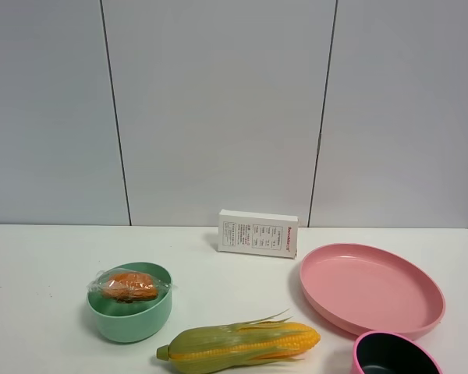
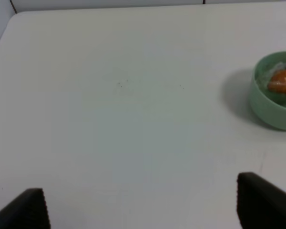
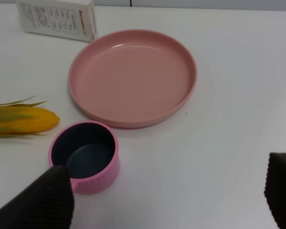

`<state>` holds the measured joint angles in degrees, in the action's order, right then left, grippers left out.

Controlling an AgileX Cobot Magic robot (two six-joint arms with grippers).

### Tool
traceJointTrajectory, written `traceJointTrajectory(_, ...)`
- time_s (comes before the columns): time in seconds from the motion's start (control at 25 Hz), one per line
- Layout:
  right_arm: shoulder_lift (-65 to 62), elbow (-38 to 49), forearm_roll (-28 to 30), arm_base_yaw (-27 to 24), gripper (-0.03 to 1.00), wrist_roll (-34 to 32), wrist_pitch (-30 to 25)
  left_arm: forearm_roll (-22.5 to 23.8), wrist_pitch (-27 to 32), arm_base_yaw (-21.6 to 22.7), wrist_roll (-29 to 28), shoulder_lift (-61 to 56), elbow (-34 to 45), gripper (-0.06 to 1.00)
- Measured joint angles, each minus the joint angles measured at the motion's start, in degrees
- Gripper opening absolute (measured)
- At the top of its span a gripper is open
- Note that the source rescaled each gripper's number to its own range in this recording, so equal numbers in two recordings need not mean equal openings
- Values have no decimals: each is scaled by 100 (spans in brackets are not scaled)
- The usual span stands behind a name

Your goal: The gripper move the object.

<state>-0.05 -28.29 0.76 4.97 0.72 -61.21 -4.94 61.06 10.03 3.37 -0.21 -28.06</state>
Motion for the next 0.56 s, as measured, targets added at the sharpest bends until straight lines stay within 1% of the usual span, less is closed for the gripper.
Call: traceJointTrajectory(0.56,0,0,0,0,100,0,0,0,0,0,-17,0,0,83)
